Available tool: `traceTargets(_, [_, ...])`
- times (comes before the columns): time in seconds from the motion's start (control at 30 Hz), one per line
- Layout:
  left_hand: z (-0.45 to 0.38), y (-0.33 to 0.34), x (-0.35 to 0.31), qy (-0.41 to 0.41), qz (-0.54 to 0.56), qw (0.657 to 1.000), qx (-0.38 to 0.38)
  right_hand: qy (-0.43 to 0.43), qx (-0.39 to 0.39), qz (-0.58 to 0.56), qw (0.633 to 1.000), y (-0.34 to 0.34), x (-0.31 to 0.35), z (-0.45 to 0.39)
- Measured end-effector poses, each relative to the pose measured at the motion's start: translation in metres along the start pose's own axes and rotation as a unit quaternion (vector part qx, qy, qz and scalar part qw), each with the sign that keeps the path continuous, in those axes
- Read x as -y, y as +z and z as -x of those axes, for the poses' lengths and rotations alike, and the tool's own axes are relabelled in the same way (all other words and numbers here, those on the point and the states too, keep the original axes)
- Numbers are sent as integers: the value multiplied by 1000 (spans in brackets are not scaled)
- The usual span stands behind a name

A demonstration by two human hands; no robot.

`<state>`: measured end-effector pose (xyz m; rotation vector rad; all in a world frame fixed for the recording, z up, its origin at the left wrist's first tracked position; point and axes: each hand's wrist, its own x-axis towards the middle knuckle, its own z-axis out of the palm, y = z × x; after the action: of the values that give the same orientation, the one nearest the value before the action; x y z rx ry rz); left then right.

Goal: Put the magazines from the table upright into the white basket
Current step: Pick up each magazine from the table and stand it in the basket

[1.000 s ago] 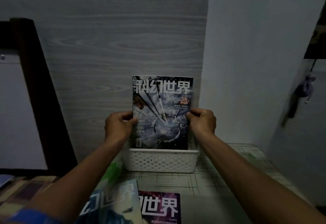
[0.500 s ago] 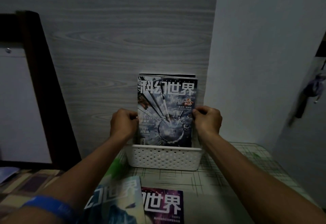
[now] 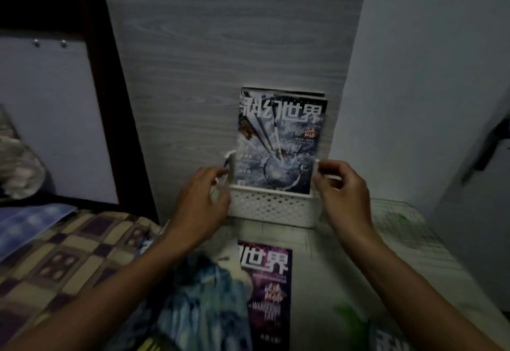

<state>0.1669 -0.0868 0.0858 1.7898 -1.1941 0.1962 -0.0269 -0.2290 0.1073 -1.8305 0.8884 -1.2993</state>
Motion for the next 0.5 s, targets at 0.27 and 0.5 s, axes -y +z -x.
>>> traceTargets(0.27, [107, -59, 31, -212, -302, 907, 202, 23, 364, 114, 924, -4, 20, 132])
traceTargets(0.5, [120, -88, 27, -259, -91, 953, 130, -162, 475, 279, 819, 1, 38, 180])
